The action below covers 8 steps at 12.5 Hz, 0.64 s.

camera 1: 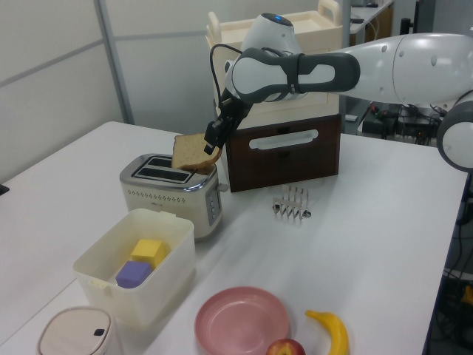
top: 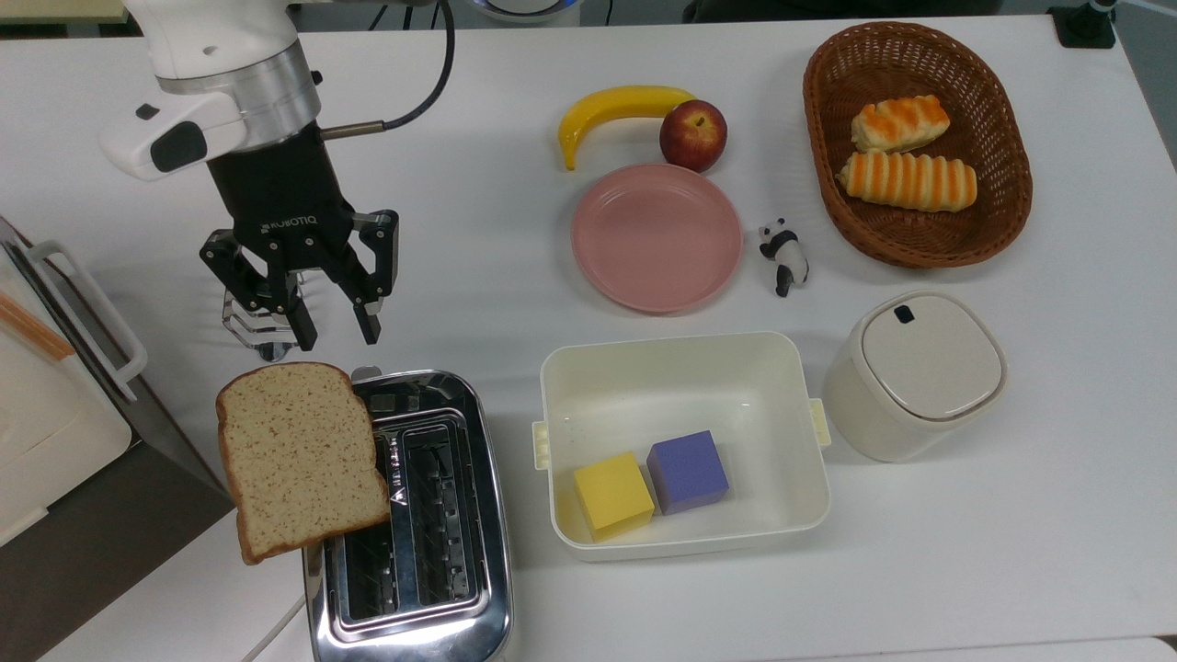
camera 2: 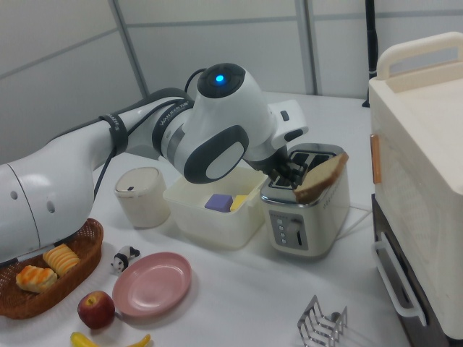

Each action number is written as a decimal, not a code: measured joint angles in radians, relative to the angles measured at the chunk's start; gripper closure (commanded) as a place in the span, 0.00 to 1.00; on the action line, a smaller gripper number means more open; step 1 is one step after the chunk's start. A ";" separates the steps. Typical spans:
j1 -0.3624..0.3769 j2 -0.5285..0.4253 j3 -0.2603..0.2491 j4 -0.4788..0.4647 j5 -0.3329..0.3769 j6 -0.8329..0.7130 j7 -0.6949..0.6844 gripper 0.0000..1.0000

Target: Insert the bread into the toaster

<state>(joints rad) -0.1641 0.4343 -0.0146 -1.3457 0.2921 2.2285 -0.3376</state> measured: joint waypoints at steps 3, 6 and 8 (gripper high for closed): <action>-0.003 0.000 -0.004 -0.001 0.000 0.000 0.000 0.48; -0.004 0.000 -0.021 -0.005 -0.001 -0.005 0.000 0.48; -0.005 -0.001 -0.057 -0.004 -0.001 -0.073 0.000 0.48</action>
<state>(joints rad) -0.1694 0.4331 -0.0719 -1.3501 0.2909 2.1553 -0.3375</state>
